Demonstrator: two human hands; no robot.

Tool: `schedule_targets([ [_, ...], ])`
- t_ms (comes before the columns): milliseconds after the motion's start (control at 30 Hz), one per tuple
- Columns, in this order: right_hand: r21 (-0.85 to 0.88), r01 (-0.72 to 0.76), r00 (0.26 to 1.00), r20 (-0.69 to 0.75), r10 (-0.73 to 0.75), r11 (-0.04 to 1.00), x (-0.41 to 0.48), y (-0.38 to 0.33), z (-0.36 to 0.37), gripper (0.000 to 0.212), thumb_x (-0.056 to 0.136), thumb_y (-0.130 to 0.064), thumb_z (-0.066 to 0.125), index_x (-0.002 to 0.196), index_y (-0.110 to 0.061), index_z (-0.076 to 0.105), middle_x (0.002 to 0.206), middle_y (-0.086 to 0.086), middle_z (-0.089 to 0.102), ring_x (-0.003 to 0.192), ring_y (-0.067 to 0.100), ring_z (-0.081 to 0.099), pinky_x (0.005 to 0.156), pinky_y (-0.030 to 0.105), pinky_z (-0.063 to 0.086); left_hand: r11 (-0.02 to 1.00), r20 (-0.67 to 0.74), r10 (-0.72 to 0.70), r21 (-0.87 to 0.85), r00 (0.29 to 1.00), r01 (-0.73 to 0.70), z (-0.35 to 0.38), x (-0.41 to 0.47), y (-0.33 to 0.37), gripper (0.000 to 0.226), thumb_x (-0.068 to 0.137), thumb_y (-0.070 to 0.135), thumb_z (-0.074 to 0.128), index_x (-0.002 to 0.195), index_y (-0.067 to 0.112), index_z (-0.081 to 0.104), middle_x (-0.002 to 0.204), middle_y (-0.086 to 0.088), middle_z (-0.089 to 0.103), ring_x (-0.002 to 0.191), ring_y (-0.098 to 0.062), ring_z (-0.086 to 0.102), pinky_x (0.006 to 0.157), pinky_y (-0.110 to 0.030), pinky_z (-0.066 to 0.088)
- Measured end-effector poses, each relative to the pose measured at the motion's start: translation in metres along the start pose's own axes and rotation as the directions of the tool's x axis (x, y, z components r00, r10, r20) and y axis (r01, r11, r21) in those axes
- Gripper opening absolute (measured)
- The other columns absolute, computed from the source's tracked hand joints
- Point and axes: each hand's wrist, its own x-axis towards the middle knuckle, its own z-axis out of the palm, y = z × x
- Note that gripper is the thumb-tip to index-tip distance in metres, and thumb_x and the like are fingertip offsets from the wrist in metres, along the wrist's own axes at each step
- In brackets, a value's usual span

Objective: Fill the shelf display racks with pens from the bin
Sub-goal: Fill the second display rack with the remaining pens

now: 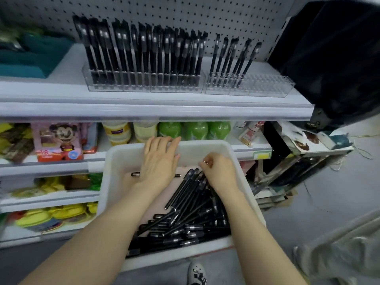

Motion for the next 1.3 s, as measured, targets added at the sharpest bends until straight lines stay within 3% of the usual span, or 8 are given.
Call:
schedule_targets([
  [200, 0.589, 0.025, 0.98, -0.175, 0.098, 0.808, 0.011, -0.02, -0.033, 0.012, 0.088, -0.028, 0.069, 0.083, -0.017, 0.065, 0.07, -0.001, 0.065, 0.057, 0.014, 0.065, 0.071, 0.044, 0.058, 0.955, 0.088, 0.068, -0.294, 0.994, -0.039, -0.022, 0.007, 0.025, 0.043, 0.096, 0.044, 0.041, 0.122, 0.019, 0.065, 0.119, 0.001, 0.06, 0.121, -0.021, 0.045, 0.105, -0.041, 0.038],
  [367, 0.796, 0.026, 0.97, -0.166, 0.177, 0.605, 0.021, -0.022, -0.06, 0.01, 0.091, -0.018, 0.068, 0.088, -0.01, 0.063, 0.073, 0.004, 0.064, 0.057, 0.014, 0.067, 0.079, 0.046, 0.059, 0.959, 0.239, 0.065, -0.282, 0.969, 0.005, -0.032, 0.017, 0.039, 0.026, 0.1, 0.04, 0.045, 0.109, 0.023, 0.063, 0.1, 0.005, 0.065, 0.101, -0.019, 0.053, 0.073, -0.032, 0.037],
  [433, 0.642, 0.127, 0.964, -0.26, 0.059, 0.756, 0.026, -0.015, -0.063, 0.004, 0.091, -0.016, 0.066, 0.089, -0.013, 0.066, 0.08, 0.003, 0.067, 0.069, 0.016, 0.067, 0.081, 0.049, 0.056, 0.969, 0.25, 0.051, -0.246, 0.967, 0.012, -0.032, 0.024, 0.04, 0.027, 0.102, 0.038, 0.042, 0.102, 0.022, 0.063, 0.098, 0.005, 0.065, 0.095, -0.019, 0.054, 0.067, -0.033, 0.034],
  [500, 0.186, 0.34, 0.893, -0.37, -0.255, 0.922, 0.033, -0.007, -0.062, 0.009, 0.091, -0.018, 0.064, 0.092, -0.017, 0.072, 0.091, -0.001, 0.068, 0.089, 0.019, 0.06, 0.082, 0.046, 0.05, 0.979, 0.227, 0.038, -0.203, 0.973, 0.009, -0.032, 0.035, 0.039, 0.028, 0.102, 0.038, 0.04, 0.104, 0.022, 0.063, 0.1, 0.005, 0.066, 0.092, -0.018, 0.052, 0.069, -0.034, 0.039],
  [567, -0.174, 0.494, 0.765, -0.377, -0.521, 0.852, 0.04, -0.005, -0.063, 0.011, 0.088, -0.02, 0.065, 0.094, -0.02, 0.075, 0.096, -0.005, 0.067, 0.101, 0.023, 0.05, 0.083, 0.039, 0.042, 0.985, 0.203, 0.035, -0.174, 0.979, 0.001, -0.034, 0.052, 0.041, 0.028, 0.101, 0.038, 0.04, 0.107, 0.022, 0.063, 0.101, 0.003, 0.065, 0.093, -0.018, 0.052, 0.074, -0.037, 0.046],
  [700, -0.249, 0.644, 0.66, -0.297, -0.69, 0.723, 0.064, 0.002, -0.079, 0.015, 0.085, -0.017, 0.069, 0.1, -0.015, 0.073, 0.098, 0.001, 0.062, 0.094, 0.024, 0.049, 0.076, 0.034, 0.042, 0.988, 0.215, 0.088, -0.145, 0.973, -0.057, -0.042, 0.091, 0.054, 0.039, 0.098, 0.043, 0.031, 0.108, 0.023, 0.062, 0.101, 0.004, 0.065, 0.09, -0.012, 0.045, 0.077, -0.032, 0.045],
  [967, -0.11, 0.478, 0.767, -0.431, -0.475, 0.872, 0.134, 0.031, -0.152, 0.014, 0.09, -0.017, 0.066, 0.101, -0.011, 0.073, 0.089, 0.006, 0.063, 0.083, 0.027, 0.058, 0.07, 0.036, 0.044, 0.984, 0.028, 0.067, -0.168, 0.997, -0.061, -0.038, 0.172, 0.091, 0.05, 0.103, 0.032, 0.042, 0.15, 0.019, 0.031, 0.149, 0.0, 0.04, 0.138, -0.017, 0.032, 0.113, -0.034, 0.029],
  [1300, 0.318, 0.352, 0.824, -0.552, -0.129, 0.88, 0.222, 0.007, -0.198, 0.014, 0.094, -0.021, 0.06, 0.105, -0.012, 0.063, 0.086, -0.002, 0.067, 0.081, 0.025, 0.069, 0.08, 0.049, 0.055, 0.987, -0.005, 0.116, 0.112, 0.993, -0.115, -0.01, 0.207, 0.088, 0.05, 0.09, 0.011, 0.064, 0.139, 0.01, 0.05, 0.136, -0.009, 0.052, 0.119, -0.028, 0.048, 0.096, -0.039, 0.047],
])
